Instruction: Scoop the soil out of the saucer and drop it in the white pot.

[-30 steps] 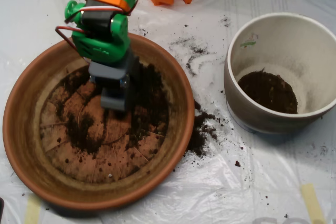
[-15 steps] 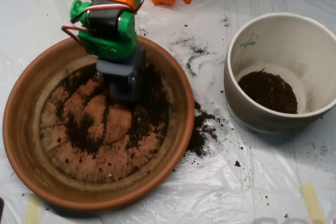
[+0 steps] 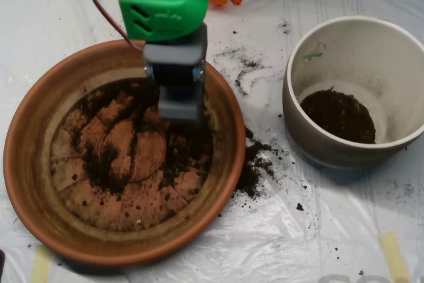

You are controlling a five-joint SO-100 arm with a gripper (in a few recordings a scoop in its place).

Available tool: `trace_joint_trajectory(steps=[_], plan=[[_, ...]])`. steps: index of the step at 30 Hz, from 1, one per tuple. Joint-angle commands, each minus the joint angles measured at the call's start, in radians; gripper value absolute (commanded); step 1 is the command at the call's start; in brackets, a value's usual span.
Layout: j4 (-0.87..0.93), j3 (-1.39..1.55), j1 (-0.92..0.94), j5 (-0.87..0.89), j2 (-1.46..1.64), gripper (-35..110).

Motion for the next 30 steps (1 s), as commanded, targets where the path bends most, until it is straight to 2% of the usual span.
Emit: trace_joint_trajectory(steps=[1,14,21,25,30], plan=[[0.051,-0.121,-0.064,-0.02,0.175,-1],[0.087,-0.172,-0.46,-0.046,0.267,-1],[0.063,-0.241,-0.595,-0.051,0.219,0],[0.063,-0.225,-0.606,-0.054,0.179,27],[0.012,-0.112,-0.597,-0.054,0.225,28]])
